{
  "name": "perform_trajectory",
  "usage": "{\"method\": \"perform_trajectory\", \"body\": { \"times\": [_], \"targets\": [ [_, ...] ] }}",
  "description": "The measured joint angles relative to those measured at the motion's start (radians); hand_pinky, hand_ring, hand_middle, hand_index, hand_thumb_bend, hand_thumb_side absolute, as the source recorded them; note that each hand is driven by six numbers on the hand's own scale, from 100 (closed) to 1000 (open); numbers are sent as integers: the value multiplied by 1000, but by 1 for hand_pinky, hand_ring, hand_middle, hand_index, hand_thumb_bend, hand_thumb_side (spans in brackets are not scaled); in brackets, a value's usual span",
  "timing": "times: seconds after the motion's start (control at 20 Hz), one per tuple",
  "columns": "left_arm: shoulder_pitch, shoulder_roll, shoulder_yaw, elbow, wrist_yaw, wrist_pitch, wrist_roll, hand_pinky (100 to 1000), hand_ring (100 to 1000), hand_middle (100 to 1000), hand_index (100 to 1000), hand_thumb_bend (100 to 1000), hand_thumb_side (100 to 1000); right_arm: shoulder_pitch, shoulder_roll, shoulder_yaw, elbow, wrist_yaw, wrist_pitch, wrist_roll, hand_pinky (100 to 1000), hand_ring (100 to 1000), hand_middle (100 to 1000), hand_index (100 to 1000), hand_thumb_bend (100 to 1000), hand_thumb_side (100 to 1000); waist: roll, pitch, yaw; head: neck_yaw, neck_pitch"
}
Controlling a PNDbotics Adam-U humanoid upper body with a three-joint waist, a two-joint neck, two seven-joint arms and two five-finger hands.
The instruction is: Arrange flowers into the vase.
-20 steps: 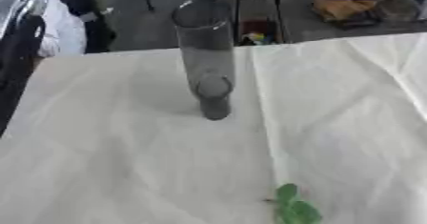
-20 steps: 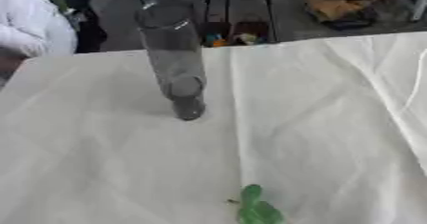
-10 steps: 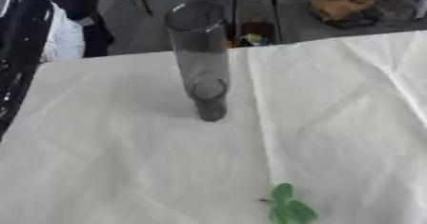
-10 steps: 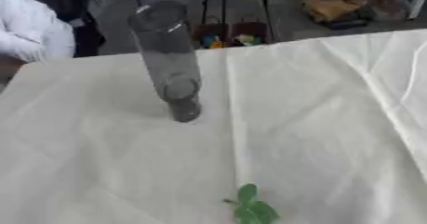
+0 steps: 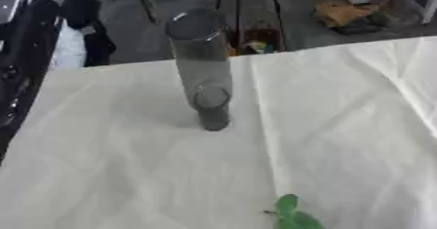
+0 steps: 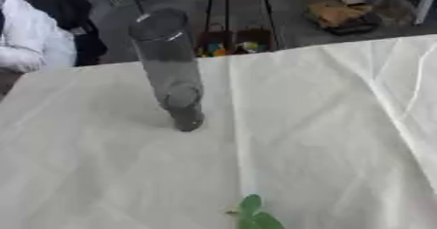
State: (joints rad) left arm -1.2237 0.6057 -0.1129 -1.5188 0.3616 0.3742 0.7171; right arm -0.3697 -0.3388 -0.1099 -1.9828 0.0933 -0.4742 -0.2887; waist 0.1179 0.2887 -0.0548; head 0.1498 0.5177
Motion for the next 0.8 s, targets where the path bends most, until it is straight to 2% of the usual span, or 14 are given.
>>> {"method": "perform_trajectory", "body": {
  "times": [0.8],
  "targets": [
    [-26, -36, -17, 24, 25, -13, 13, 100, 100, 100, 100, 164, 155, -5, -2, 7, 0, -16, 6, 14, 684, 747, 481, 774, 100, 1000, 19, 1, -30, 25, -9]
  ]
}}
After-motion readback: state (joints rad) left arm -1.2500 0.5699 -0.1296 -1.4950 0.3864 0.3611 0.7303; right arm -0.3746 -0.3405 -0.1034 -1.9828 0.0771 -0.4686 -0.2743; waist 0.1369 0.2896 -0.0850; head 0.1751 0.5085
